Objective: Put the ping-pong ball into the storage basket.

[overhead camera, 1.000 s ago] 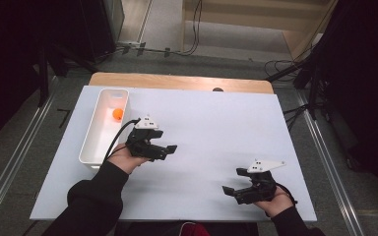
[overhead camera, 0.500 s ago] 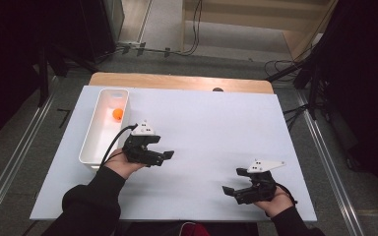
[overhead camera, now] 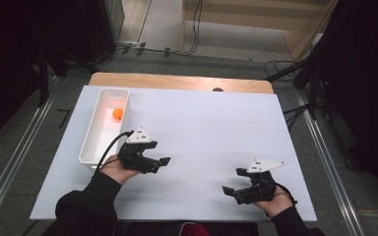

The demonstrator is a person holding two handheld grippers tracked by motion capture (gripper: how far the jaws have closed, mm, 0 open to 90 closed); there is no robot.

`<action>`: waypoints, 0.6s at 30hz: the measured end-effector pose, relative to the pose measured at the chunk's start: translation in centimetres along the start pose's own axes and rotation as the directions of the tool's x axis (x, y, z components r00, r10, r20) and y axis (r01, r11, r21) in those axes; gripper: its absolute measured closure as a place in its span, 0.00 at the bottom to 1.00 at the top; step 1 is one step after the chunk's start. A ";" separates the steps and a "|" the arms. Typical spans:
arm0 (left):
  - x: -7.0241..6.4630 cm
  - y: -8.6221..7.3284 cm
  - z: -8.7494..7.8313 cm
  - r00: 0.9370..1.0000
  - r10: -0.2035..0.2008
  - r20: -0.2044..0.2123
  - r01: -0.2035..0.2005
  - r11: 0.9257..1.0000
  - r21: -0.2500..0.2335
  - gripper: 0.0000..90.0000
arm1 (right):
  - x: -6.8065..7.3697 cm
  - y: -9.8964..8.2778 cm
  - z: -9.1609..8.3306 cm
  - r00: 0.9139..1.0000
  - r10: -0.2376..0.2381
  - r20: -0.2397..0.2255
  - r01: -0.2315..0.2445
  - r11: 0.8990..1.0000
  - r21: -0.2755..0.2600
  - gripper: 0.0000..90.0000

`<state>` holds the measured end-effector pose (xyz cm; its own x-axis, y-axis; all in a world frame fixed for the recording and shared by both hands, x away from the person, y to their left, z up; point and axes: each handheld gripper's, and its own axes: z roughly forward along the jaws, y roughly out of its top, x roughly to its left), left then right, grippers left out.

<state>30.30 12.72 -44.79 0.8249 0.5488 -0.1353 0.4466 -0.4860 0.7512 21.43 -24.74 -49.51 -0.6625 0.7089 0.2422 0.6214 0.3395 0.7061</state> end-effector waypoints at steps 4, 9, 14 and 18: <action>0.0 -0.5 -0.1 1.000 0.009 -0.004 -0.009 1.000 0.000 0.26 | 0.0 0.0 0.0 1.000 0.000 0.002 0.000 1.000 0.000 0.11; -0.4 -1.0 -0.2 1.000 0.031 -0.004 -0.031 0.999 0.011 0.26 | 0.0 0.0 0.0 1.000 0.003 0.001 -0.003 1.000 0.003 0.11; -0.7 -1.6 -0.4 0.999 0.043 0.005 -0.043 0.999 0.025 0.24 | 0.0 0.0 0.0 1.000 0.001 0.003 -0.001 1.000 0.001 0.11; -0.8 -2.2 -0.8 0.999 0.049 0.008 -0.049 0.999 0.018 0.24 | 0.0 0.0 0.0 1.000 0.001 0.004 -0.001 1.000 0.001 0.11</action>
<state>28.39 13.87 -45.83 0.8484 0.5192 -0.1032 0.4118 -0.5248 0.7450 21.45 -24.75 -49.53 -0.6601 0.7115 0.2409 0.6229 0.3393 0.7049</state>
